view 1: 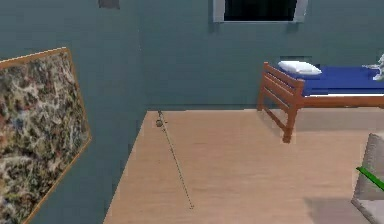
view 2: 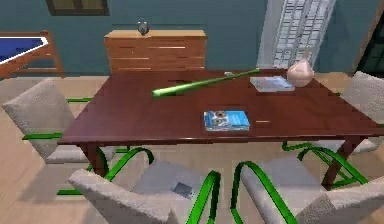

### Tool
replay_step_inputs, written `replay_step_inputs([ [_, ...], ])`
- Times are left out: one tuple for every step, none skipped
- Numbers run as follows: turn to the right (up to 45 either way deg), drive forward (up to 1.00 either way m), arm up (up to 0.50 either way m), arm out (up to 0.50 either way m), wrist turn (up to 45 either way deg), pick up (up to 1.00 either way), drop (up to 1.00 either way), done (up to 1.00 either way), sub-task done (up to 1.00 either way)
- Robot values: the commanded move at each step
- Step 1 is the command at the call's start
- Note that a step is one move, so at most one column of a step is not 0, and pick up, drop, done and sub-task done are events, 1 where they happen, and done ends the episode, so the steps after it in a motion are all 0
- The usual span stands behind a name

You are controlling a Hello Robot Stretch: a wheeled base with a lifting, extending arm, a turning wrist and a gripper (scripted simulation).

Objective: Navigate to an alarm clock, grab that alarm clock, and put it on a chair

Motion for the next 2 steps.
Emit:
replay_step_inputs([
  [0.0, 0.5, 0.0, 0.0, 0.0, 0.0, 0.0, 0.0, 0.0],
  [27.0, 0.0, 0.0, 0.0, 0.0, 0.0, 0.0, 0.0, 0.0],
])
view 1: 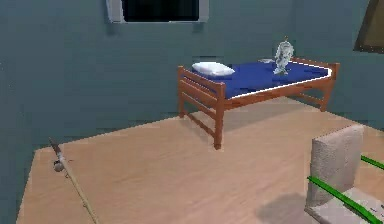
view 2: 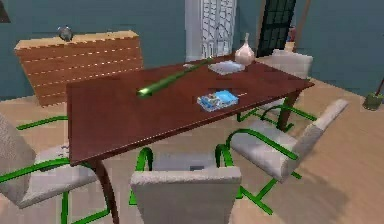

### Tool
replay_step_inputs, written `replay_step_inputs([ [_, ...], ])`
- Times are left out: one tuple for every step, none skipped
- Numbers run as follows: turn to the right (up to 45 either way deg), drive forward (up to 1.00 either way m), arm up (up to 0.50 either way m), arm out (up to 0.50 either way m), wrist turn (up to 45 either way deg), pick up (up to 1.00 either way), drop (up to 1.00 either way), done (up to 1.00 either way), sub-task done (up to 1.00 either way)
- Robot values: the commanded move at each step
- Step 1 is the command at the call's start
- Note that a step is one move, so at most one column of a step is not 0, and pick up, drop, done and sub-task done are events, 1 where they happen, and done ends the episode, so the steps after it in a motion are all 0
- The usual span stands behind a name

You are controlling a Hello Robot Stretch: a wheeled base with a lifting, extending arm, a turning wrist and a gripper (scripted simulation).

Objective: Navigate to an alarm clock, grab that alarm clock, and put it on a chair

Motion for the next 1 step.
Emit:
replay_step_inputs([
  [0.0, 1.0, 0.0, 0.0, 0.0, 0.0, 0.0, 0.0, 0.0],
])
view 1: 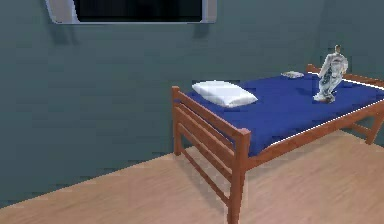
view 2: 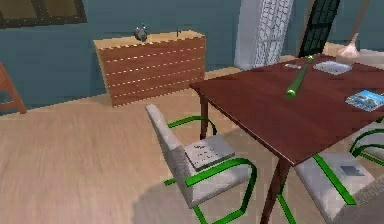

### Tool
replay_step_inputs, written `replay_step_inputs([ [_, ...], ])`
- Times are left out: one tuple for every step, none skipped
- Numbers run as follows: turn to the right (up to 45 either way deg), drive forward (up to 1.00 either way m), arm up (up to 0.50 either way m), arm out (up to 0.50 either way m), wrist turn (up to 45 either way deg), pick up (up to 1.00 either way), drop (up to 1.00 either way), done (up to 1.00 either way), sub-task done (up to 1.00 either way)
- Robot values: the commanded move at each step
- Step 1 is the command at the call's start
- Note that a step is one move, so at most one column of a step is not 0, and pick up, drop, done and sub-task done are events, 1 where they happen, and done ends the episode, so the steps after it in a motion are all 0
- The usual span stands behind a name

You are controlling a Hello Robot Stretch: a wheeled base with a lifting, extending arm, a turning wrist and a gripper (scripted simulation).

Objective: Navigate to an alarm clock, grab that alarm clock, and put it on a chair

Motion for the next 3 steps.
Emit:
replay_step_inputs([
  [6.0, 0.0, 0.0, 0.0, 0.0, 0.0, 0.0, 0.0, 0.0],
  [3.0, 0.0, 0.0, 0.0, 0.0, 0.0, 0.0, 0.0, 0.0],
  [0.0, 0.45, 0.0, 0.0, 0.0, 0.0, 0.0, 0.0, 0.0],
])
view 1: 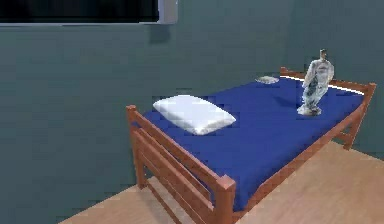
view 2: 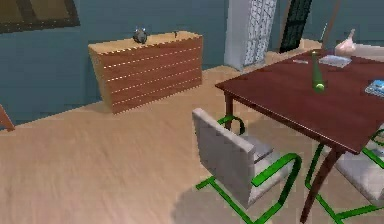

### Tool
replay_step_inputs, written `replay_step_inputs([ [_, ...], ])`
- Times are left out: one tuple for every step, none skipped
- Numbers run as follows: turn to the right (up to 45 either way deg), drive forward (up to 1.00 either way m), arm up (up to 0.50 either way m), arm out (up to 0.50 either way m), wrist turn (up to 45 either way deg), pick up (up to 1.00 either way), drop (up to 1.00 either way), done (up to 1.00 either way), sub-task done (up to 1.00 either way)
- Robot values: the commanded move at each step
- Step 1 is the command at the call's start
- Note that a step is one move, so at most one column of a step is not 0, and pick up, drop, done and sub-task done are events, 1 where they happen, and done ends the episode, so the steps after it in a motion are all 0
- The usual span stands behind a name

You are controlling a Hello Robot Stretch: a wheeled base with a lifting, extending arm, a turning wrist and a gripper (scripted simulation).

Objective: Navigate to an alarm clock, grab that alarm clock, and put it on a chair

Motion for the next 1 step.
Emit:
replay_step_inputs([
  [45.0, 0.0, 0.0, 0.0, 0.0, 0.0, 0.0, 0.0, 0.0],
])
